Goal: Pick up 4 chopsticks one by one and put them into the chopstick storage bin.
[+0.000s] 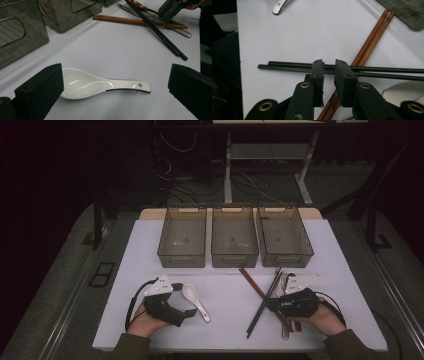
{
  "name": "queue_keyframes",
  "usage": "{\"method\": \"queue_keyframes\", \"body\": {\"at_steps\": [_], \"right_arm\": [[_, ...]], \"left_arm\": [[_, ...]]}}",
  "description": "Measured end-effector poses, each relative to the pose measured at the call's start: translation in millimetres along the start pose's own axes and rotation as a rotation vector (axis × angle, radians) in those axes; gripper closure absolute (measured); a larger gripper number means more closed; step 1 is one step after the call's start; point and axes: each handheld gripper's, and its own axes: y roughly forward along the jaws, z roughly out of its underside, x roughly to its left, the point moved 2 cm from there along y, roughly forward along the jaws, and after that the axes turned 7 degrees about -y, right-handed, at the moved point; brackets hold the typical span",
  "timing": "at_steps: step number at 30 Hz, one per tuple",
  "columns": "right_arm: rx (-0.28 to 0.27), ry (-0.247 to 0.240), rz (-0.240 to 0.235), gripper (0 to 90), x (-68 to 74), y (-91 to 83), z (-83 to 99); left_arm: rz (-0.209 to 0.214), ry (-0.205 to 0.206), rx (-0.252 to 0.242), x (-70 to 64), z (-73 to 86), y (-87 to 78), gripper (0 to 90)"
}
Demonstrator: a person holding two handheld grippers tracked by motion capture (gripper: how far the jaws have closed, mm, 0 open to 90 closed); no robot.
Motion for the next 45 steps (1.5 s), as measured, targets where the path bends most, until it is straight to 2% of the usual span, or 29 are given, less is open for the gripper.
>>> {"method": "queue_keyframes", "body": {"at_steps": [5,13,14,15,16,20,24,33,45], "right_arm": [[0.015,-0.022,-0.026,80.8,0.0,5.0,-3.5],[0.044,-0.043,-0.101,87.8,12.8,15.8,-5.9],[0.054,-0.064,-0.121,88.0,16.9,19.0,-6.7],[0.054,-0.064,-0.121,88.0,16.9,19.0,-6.7],[0.063,-0.095,-0.132,89.1,19.8,21.5,-7.0],[0.068,-0.121,-0.162,89.2,25.4,24.9,-7.6],[0.068,-0.147,-0.211,89.4,38.0,30.4,-9.0],[0.093,-0.181,-0.248,89.4,49.2,43.6,-9.8],[0.088,-0.182,-0.237,89.4,49.4,51.4,-14.8]], "left_arm": [[0.000,-0.001,0.000,0.0,-0.2,-0.7,0.0],[0.003,0.001,-0.002,-0.2,-0.4,-0.9,0.0],[0.002,0.001,-0.002,-0.2,-0.4,-0.9,0.0],[0.002,0.001,-0.002,-0.2,-0.4,-1.0,0.0],[0.003,0.001,-0.003,-0.2,-0.4,-1.1,0.0],[0.003,0.001,-0.004,-0.2,-0.4,-1.4,0.0],[0.006,-0.001,-0.007,-0.4,-0.5,-1.6,0.0],[0.006,0.005,0.002,-0.3,-0.4,-1.1,0.0],[0.007,0.006,0.001,-0.6,-0.5,-1.1,0.0]]}}
